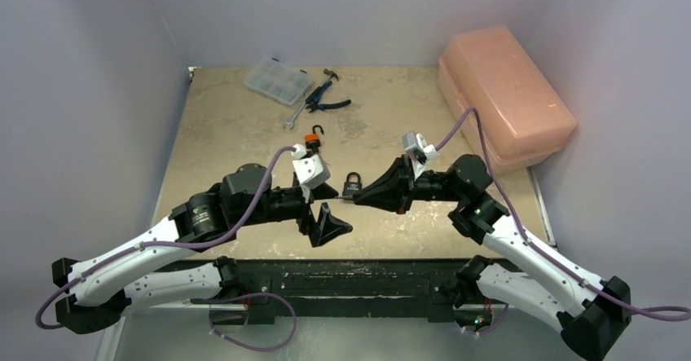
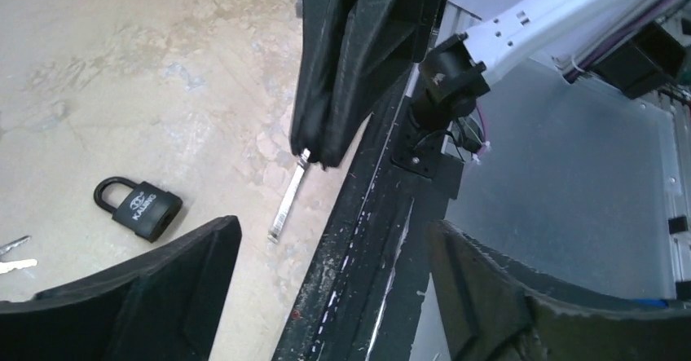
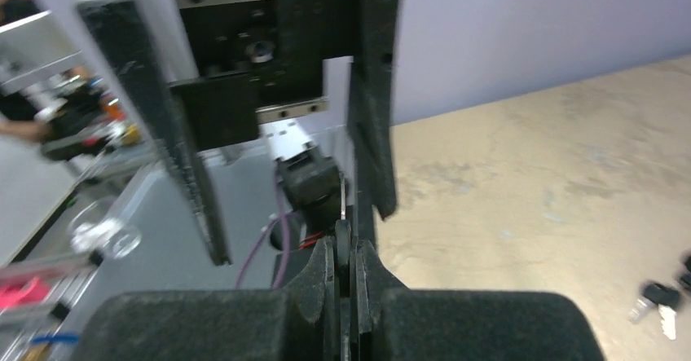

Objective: Unlock with the key

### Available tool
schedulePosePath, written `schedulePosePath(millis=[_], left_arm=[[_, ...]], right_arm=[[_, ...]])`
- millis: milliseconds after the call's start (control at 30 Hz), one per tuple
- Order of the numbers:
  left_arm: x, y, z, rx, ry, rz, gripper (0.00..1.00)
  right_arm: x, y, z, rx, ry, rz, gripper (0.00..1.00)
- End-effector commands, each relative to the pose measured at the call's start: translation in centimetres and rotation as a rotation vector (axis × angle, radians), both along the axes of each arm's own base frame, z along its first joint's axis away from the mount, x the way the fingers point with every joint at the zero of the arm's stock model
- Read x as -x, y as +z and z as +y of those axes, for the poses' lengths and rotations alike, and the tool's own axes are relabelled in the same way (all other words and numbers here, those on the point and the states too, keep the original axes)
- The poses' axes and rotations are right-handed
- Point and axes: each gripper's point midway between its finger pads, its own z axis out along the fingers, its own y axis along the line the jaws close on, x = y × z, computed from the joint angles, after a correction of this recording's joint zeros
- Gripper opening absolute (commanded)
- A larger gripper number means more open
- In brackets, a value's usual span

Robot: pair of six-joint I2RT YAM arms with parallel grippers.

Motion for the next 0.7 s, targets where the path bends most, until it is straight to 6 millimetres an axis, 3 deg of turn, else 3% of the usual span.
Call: schedulePosePath(millis=[0,133,367,667], left_arm=[[-1.7,0.8,0.9,0.038,0.123,-0.012,0.95],[-3.3,0.1,1.9,0.008,0.244,0.001,0.97],[-9.0,-4.2,5.4,-0.159,0.649,-0.002,0.97],[-11.8,-9.5,2.8,-0.270,0.797,0.079,0.95]], right_arm=[[-5.2,-0.9,-1.0,-0.009,-0.344,0.104,0.00],[-9.7,-3.4,-3.6,0.013,-0.671,0.263,0.00],[-12.3,-6.4,-8.1,0.008,-0.989,0.389,0.00],[-13.0,-6.7,-11.6,-0.005,-1.173,0.415,0.00]])
